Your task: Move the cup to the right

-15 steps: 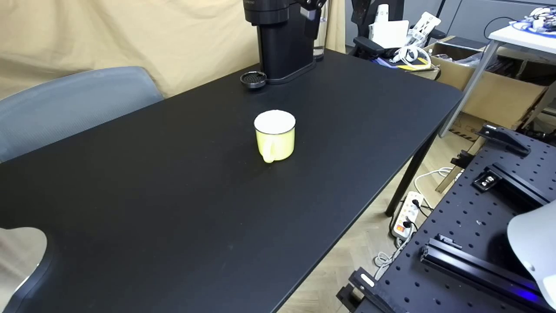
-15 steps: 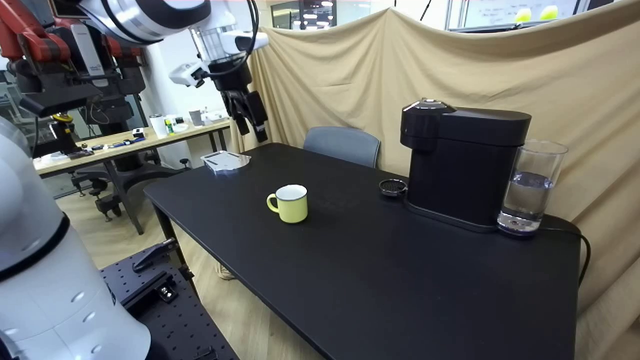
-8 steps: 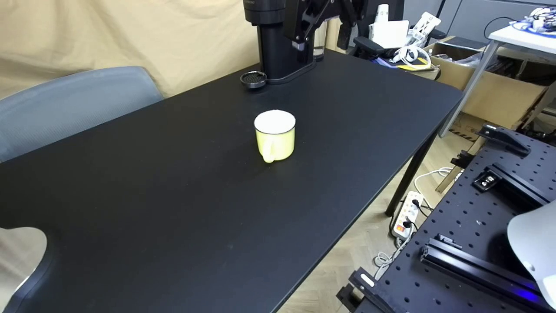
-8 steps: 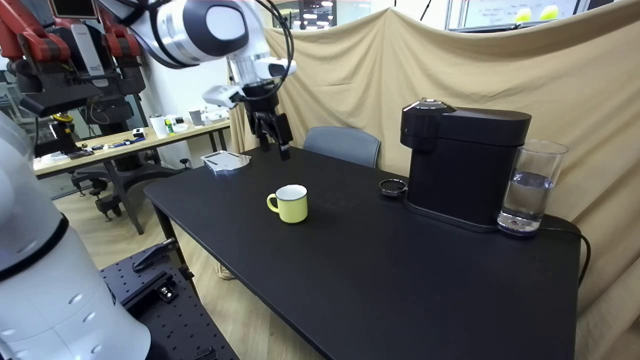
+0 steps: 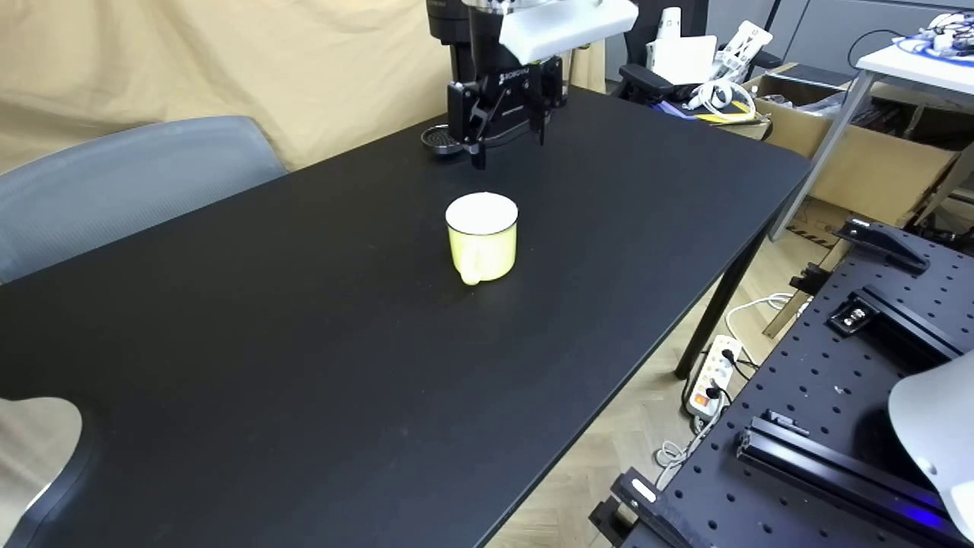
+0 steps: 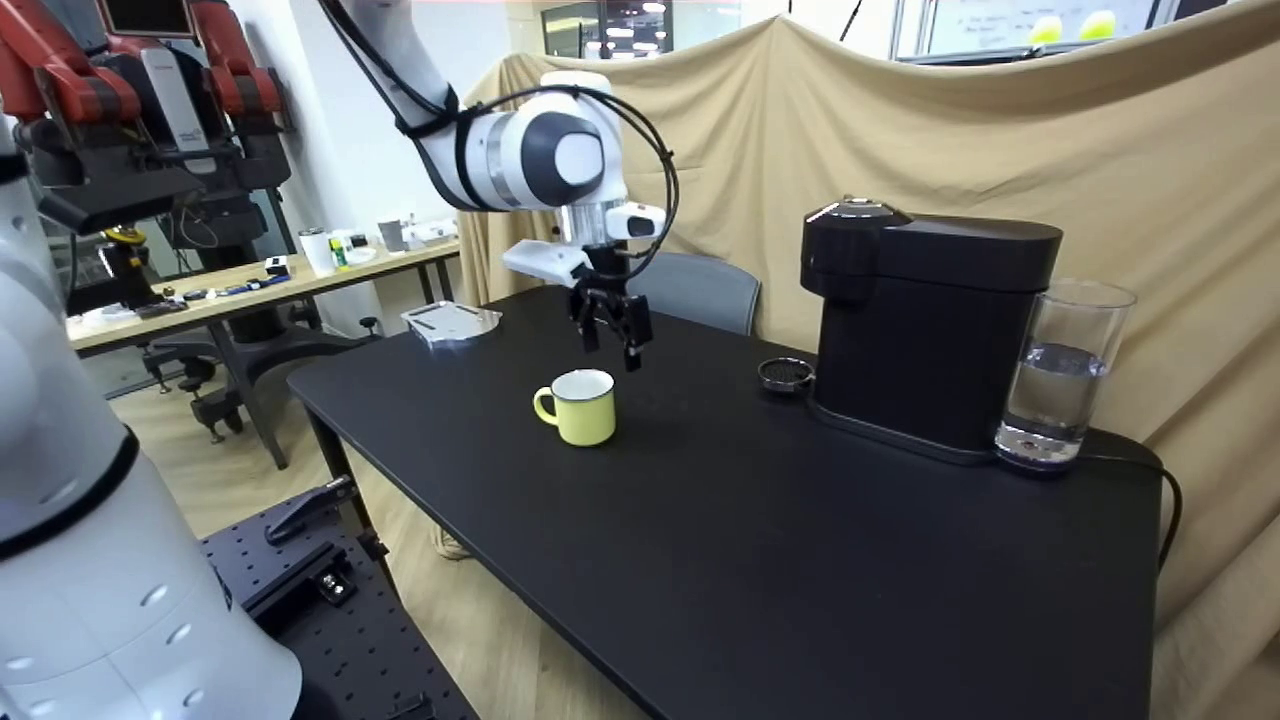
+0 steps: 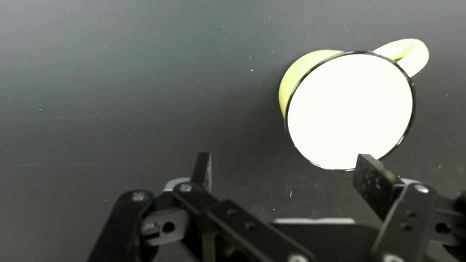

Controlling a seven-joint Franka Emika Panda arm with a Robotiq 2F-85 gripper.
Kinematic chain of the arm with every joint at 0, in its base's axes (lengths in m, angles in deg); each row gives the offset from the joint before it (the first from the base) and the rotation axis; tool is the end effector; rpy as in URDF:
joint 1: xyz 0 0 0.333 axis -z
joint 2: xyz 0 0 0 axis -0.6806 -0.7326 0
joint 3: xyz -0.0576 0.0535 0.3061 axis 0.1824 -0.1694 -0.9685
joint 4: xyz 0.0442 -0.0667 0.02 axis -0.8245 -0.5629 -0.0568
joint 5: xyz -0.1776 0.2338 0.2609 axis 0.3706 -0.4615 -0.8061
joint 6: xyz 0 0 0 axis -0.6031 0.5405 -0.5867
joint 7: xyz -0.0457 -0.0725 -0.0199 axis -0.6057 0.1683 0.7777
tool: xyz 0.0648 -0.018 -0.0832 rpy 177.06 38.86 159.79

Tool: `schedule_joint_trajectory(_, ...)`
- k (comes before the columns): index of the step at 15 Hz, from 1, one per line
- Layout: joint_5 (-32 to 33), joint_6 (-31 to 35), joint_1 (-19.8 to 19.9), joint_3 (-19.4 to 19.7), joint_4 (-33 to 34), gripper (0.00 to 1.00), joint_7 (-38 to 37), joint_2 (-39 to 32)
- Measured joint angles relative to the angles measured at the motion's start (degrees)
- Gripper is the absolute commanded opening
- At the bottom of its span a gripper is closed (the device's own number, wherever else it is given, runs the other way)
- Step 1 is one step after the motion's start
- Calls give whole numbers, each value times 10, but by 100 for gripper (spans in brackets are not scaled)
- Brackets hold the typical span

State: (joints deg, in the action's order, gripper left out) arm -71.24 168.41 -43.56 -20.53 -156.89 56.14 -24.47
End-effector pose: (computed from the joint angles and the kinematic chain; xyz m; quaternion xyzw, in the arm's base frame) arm 0.5112 0.0740 0.2601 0.9991 -0.0338 0.0204 0.0127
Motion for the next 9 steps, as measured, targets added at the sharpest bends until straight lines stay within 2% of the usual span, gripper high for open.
schedule_joint_trajectory(4, -2, 9, -34, 11, 45, 100, 2, -67)
schedule_joint_trajectory(9, -3, 13, -58, 22, 59, 100, 3, -88)
